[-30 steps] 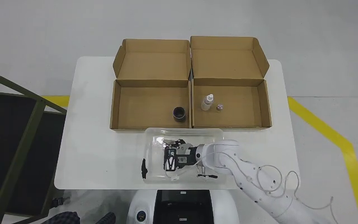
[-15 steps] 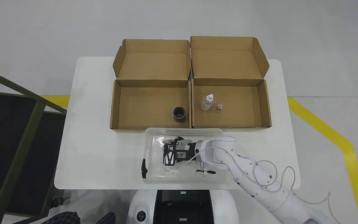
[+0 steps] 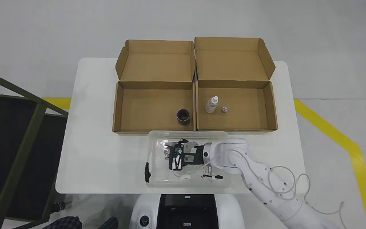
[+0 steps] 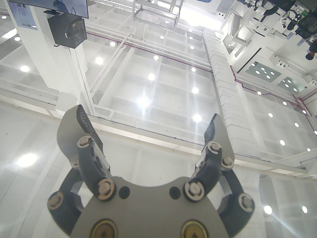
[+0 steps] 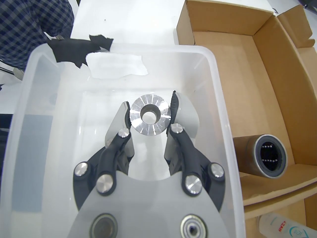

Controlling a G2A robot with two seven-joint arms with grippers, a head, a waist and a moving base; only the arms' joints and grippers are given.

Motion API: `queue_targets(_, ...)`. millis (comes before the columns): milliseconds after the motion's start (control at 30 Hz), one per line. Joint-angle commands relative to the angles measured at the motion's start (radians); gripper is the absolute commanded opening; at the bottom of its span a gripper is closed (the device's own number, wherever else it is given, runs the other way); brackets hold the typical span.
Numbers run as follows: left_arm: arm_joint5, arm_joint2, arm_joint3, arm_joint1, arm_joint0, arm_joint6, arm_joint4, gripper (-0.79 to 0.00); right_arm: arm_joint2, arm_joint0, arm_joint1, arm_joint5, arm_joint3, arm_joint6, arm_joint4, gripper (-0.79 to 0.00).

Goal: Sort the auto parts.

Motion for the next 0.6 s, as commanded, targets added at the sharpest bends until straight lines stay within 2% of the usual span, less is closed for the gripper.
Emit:
queue_targets(0, 0.000, 0.000, 0.000, 0.000, 0.000, 0.000, 0.000, 0.000, 0.022, -0.011, 0.005, -0.008, -0.018, -0.001, 0.018, -0.785)
queue_targets(300, 0.000, 0.000, 0.000, 0.000, 0.000, 0.000, 0.000, 0.000, 0.137, -0.056, 0.028, -0.031, -0.096, -0.029, 0.117, -0.785)
queue_targets(567, 0.000, 0.000, 0.000, 0.000, 0.000, 0.000, 0.000, 0.000, 0.311, -0.118, 0.053, 0.011, -0.157, -0.125, 0.184, -0.785)
